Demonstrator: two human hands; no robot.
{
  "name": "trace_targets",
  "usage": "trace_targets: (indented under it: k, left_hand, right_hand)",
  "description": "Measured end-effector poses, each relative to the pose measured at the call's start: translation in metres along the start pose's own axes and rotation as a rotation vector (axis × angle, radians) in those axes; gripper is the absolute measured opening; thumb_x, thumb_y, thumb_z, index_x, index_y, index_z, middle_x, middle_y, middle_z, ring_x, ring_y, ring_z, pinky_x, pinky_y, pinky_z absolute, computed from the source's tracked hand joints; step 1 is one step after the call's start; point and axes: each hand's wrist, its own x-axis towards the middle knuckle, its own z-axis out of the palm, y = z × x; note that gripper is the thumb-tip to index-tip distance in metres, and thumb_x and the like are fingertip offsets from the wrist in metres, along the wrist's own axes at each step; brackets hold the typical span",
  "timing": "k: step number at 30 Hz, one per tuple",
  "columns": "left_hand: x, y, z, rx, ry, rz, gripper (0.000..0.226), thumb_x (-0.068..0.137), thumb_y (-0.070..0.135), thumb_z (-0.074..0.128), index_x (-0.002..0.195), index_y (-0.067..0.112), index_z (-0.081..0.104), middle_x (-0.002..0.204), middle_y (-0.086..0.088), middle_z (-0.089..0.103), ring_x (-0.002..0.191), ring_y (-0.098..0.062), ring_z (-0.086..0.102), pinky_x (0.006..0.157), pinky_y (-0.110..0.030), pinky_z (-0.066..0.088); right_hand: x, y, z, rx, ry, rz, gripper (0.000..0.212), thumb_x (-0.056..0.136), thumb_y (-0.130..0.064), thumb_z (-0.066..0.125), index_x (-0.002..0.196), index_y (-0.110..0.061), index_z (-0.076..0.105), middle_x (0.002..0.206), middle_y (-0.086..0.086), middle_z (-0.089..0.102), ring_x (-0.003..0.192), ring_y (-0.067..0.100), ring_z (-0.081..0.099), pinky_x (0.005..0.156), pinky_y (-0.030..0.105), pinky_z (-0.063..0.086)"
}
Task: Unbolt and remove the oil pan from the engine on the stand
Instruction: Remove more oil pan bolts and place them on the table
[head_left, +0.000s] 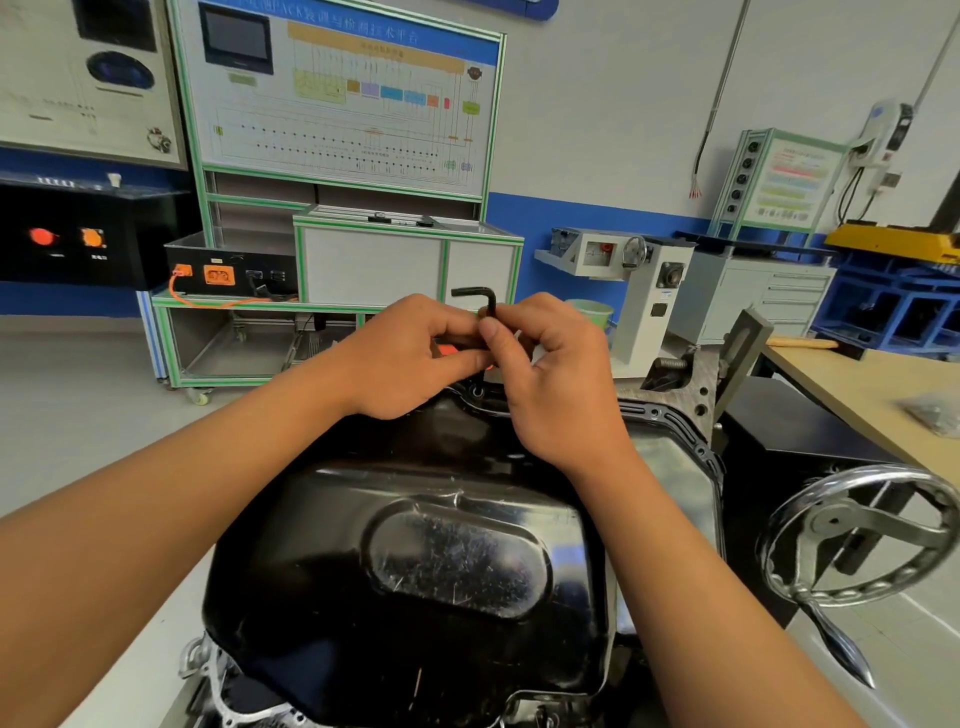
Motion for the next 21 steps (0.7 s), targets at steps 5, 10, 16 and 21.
trace_targets:
  k: [5,10,16,21]
  left_hand:
    - [0.0001,-0.0012,0.0005,0.004,0.062,0.012,0.018,0.091,0.012,0.07,0.094,0.028,0.076,0.086,0.012,0.077,0.082,-0.004,0.071,0.077,-0.019,0.054]
    - [0.0032,-0.0004,0.0034,0.043,0.108,0.037,0.005,0.085,0.009,0.076,0.087,0.004,0.077,0.08,-0.02,0.072,0.079,-0.042,0.065,0.075,-0.054,0.052]
    - [0.0054,-0.0028,0.0024,0.081,0.121,0.056,0.017,0.082,0.012,0.079,0.084,-0.003,0.072,0.073,-0.014,0.071,0.067,-0.029,0.064,0.065,-0.042,0.053]
    - [0.0011,-0.0019,0.0012,0.026,0.057,0.059,0.023,0.087,0.011,0.074,0.079,0.032,0.067,0.062,0.026,0.061,0.053,0.01,0.053,0.057,-0.005,0.039]
  right_hand:
    - [-0.0006,-0.0011,0.0001,-0.01,-0.019,0.019,0.009,0.092,-0.017,0.07,0.09,-0.011,0.076,0.078,0.002,0.06,0.067,0.006,0.049,0.064,0.024,0.043]
    - [0.0005,0.0028,-0.0004,0.042,0.11,0.107,0.015,0.079,-0.022,0.085,0.081,-0.009,0.077,0.068,-0.004,0.063,0.058,0.002,0.052,0.06,0.018,0.042]
    - [-0.0005,-0.0007,-0.001,0.068,0.053,0.051,0.004,0.083,-0.014,0.08,0.087,-0.012,0.08,0.07,-0.008,0.064,0.063,0.0,0.056,0.063,0.011,0.04]
    - [-0.0011,-0.0027,-0.0011,0.001,-0.046,-0.015,0.011,0.094,-0.01,0.067,0.093,-0.008,0.078,0.077,0.005,0.063,0.07,0.012,0.054,0.066,0.024,0.044]
